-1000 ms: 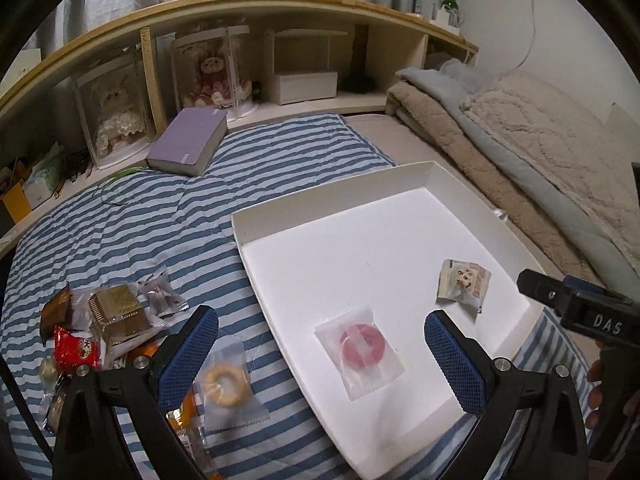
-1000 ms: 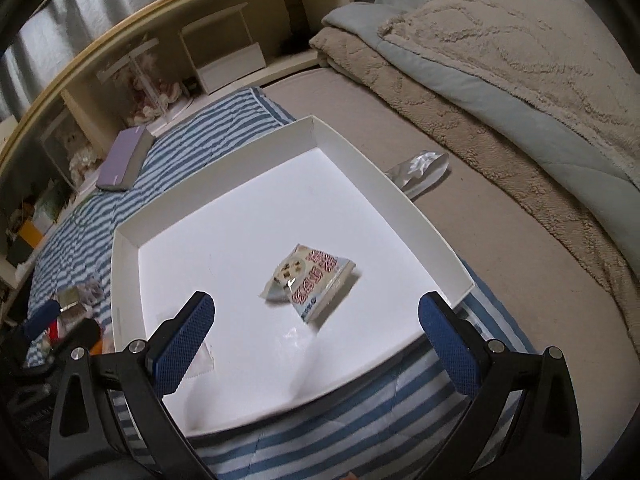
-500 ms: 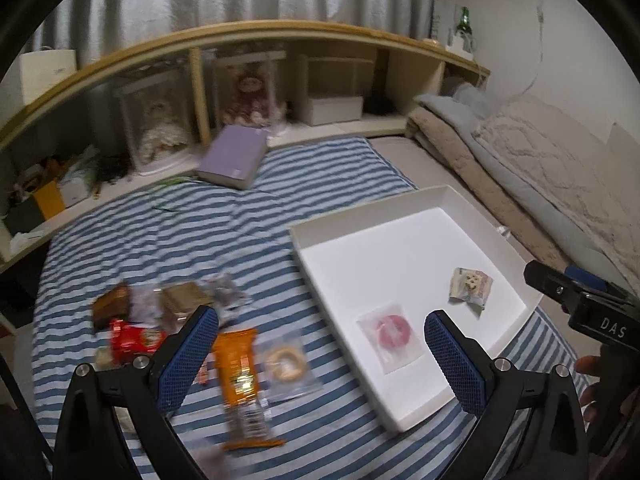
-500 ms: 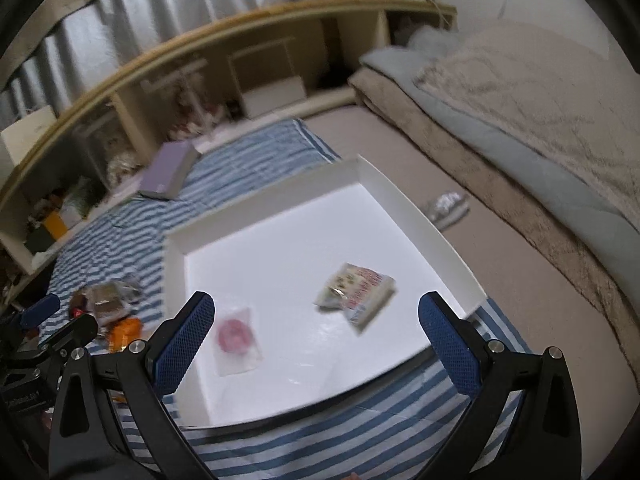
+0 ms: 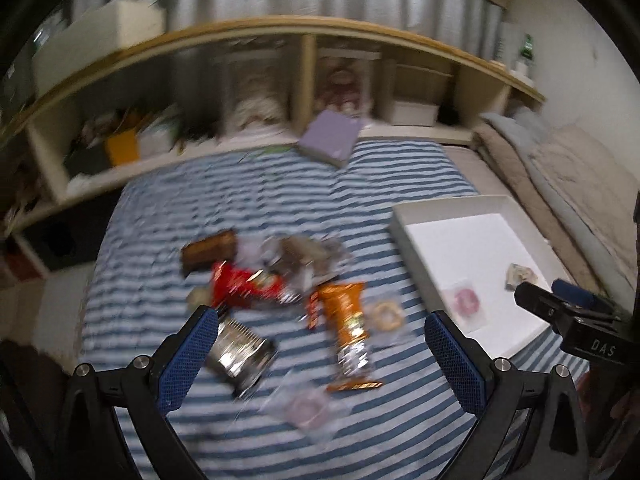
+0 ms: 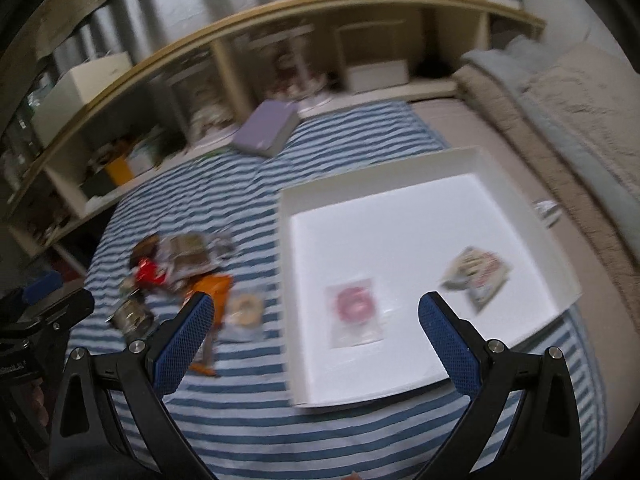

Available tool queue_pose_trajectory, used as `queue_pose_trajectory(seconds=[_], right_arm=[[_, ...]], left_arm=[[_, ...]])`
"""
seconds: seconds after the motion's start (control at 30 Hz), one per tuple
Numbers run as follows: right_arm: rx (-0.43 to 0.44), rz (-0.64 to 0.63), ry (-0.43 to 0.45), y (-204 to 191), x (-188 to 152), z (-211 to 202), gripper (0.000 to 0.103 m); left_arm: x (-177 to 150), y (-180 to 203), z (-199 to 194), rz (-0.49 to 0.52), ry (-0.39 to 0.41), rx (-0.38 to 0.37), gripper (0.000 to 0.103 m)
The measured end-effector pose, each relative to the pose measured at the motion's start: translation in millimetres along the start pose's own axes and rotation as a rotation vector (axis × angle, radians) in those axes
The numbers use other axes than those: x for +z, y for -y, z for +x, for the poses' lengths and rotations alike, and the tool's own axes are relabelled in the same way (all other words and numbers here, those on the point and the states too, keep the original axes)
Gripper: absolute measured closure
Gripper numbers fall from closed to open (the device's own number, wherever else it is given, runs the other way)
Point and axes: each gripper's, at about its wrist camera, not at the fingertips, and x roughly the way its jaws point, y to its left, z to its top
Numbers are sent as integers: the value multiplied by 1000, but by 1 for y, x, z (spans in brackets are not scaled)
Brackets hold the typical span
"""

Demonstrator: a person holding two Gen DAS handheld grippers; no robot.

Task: Organize snacks
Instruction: 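Move both grippers back toward the snack pile, then grasp the second pink donut packet with the left gripper while the right grasps the orange bar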

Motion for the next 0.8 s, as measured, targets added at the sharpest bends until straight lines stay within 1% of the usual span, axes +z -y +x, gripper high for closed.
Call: queue_pose_trajectory(seconds=[0.1, 0.17, 0.2, 0.23, 0.33, 0.4, 0.47, 0.53, 0.63, 0.67, 0.7, 0.77, 0.8], right_arm=[[54, 1, -44, -17, -5, 14, 0], [85, 3, -66, -28, -10, 22, 0], [107, 3, -82, -36, -13, 28, 3], [123, 2, -95, -42, -15, 32, 6], [197, -8, -157, -64, -25, 51, 10], [228, -12, -195, -79, -32, 66, 13], [254, -6, -237, -91, -39, 81, 16], [265, -3, -271, -101, -45, 97, 18], [252, -18, -300, -111, -53, 116, 19], [245, -26, -303, -113, -55, 122, 19], [239, -36, -306, -113, -58, 128, 20], [238, -37, -328, -112, -63, 140, 27], [242, -34, -352, -110, -66, 146, 39]], left_arm=[[-13, -20, -3, -95, -26, 28, 0], [-28, -36, -5, -186, -49, 48, 0], [-36, -44, -6, -239, -63, 52, 2], [-40, -49, -5, -281, -76, 47, 7], [-64, -68, -5, -426, -126, 11, 17], [-72, -78, -1, -501, -151, -30, 22], [-81, -82, 2, -569, -172, -77, 24], [-91, -83, 3, -616, -189, -119, 25], [-97, -87, 6, -669, -209, -167, 28], [-101, -90, 7, -684, -214, -176, 29], [-103, -90, 8, -701, -228, -174, 34], [-105, -101, 15, -738, -230, -195, 34], [-107, -104, 15, -758, -230, -200, 34]])
